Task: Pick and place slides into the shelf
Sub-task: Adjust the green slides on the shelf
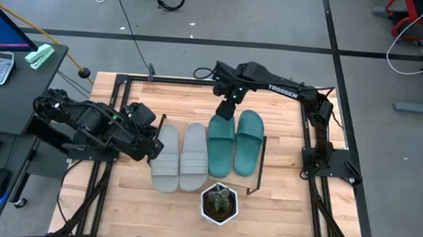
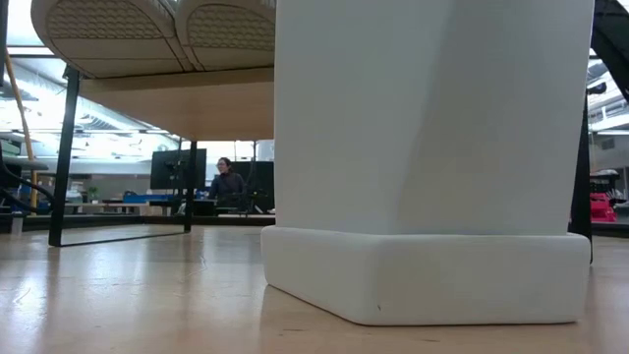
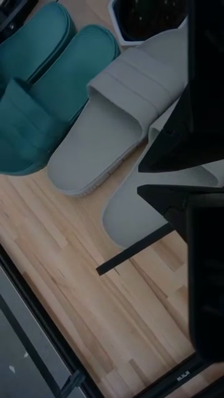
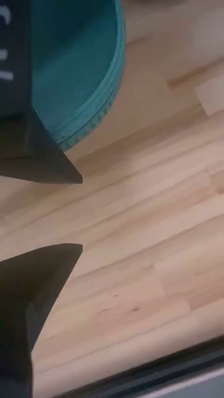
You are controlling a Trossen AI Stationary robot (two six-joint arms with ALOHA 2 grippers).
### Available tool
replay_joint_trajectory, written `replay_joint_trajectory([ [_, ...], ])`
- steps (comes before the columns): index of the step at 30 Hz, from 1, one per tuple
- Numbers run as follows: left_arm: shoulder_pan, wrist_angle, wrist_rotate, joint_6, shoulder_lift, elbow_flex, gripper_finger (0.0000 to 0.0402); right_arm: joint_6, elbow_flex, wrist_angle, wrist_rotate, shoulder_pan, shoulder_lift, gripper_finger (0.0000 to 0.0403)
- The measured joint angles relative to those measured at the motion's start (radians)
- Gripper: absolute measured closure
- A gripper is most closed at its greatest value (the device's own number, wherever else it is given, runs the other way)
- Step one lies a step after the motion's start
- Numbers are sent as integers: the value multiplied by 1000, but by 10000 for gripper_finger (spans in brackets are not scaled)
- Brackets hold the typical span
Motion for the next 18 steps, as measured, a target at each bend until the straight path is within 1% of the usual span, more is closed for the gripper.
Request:
replay_joint_trajectory([
  [2,0,1,0,0,0,0,355,-2,0,-1,-17,-2,0,230],
  [5,0,1,0,-1,0,0,358,5,0,-3,-5,-3,0,230],
  [9,0,1,0,-3,0,0,360,5,0,-13,64,-6,-5,229],
  [11,0,1,0,-3,0,0,359,30,1,-19,113,-15,-14,229],
  [18,0,1,0,-2,0,0,362,76,2,-126,173,-53,-53,229],
])
